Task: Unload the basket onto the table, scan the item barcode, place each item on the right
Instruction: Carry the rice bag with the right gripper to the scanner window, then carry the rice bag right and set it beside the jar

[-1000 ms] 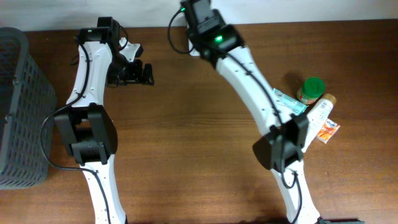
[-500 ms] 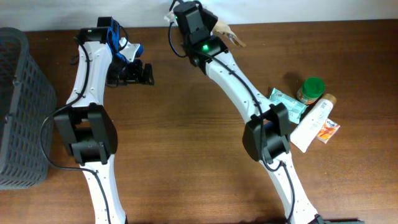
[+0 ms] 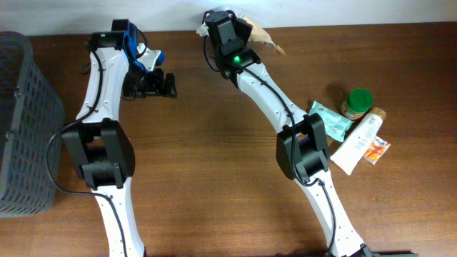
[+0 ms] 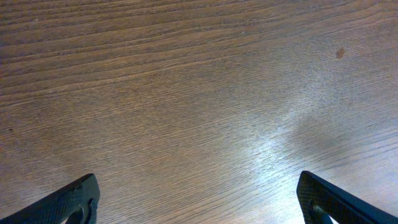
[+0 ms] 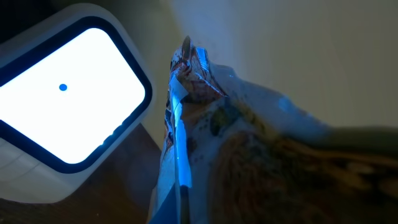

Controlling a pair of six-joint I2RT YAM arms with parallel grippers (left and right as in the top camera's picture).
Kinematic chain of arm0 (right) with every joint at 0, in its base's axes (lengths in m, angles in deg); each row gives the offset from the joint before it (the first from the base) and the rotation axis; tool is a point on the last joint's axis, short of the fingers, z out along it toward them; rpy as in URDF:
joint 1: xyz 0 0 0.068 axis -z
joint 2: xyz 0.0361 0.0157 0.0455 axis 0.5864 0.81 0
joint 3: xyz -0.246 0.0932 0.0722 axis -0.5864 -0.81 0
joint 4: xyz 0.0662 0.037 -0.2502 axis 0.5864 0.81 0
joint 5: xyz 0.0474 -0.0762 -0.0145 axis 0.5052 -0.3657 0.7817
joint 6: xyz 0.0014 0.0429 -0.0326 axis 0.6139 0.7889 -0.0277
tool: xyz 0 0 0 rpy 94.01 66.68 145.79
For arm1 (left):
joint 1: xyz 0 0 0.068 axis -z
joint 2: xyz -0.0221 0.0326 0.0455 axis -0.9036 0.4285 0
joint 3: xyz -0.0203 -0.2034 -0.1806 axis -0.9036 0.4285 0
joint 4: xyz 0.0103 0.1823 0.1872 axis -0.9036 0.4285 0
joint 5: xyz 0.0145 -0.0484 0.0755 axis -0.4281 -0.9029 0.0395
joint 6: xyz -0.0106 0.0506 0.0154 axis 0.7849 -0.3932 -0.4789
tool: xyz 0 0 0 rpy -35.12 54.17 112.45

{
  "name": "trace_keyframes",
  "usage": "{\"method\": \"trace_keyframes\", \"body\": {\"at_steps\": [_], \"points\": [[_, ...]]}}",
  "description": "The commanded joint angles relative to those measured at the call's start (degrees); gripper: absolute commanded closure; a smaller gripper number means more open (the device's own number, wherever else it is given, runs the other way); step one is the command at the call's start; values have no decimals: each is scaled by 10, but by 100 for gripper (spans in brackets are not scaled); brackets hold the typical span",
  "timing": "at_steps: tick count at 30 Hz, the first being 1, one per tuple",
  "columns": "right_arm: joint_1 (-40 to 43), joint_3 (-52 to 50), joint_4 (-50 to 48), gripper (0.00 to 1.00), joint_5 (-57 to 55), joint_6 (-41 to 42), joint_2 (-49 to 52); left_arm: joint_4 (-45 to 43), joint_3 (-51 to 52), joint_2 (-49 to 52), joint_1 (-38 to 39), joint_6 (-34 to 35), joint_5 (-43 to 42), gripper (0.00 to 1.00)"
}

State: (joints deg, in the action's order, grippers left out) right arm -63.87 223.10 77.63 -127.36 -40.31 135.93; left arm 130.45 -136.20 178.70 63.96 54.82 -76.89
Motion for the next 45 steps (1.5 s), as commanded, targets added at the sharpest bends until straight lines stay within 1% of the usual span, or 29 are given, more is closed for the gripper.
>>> {"method": "trace_keyframes", "body": {"at_steps": [1,7,9,12,14,15,18,20,23,26,27,29,30,32,34,37,41,42,45], "points": [[-9,13,-6,96,-28,-8,-14,-1,0,-9,0,-3,3,1],[-13,13,4,96,-28,-5,-20,-1,0,-9,0,-3,3,1],[-13,13,18,96,-24,33,-37,-1,0,-9,0,-3,3,1],[-13,13,62,96,30,87,-83,-1,0,-9,0,-3,3,1],[-12,13,83,96,55,129,-124,-1,0,-9,0,-3,3,1],[-10,13,99,96,66,156,-160,-1,0,-9,0,-3,3,1],[-9,13,147,96,107,206,-229,-1,0,-9,0,-3,3,1],[-9,13,207,96,151,256,-280,-1,0,-9,0,-3,3,1],[-8,13,303,96,202,353,-340,-1,0,-9,0,-3,3,1],[3,13,434,96,246,503,-398,-1,0,-9,0,-3,3,1],[9,13,467,96,261,537,-408,-1,0,-9,0,-3,3,1],[35,13,550,96,308,593,-427,-1,0,-9,0,-3,3,1],[50,13,580,96,329,604,-430,-1,0,-9,0,-3,3,1],[84,13,630,96,379,606,-431,-1,0,-9,0,-3,3,1],[137,13,687,96,433,606,-422,-1,0,-9,0,-3,3,1],[204,-2,741,96,447,606,-407,-1,0,-9,0,-3,3,1],[284,-74,752,96,446,631,-403,-1,0,-9,0,-3,3,1],[320,-110,742,96,447,644,-403,-1,0,-9,0,-3,3,1],[374,-177,703,96,454,655,-403,-1,0,-9,0,-3,3,1]]}}
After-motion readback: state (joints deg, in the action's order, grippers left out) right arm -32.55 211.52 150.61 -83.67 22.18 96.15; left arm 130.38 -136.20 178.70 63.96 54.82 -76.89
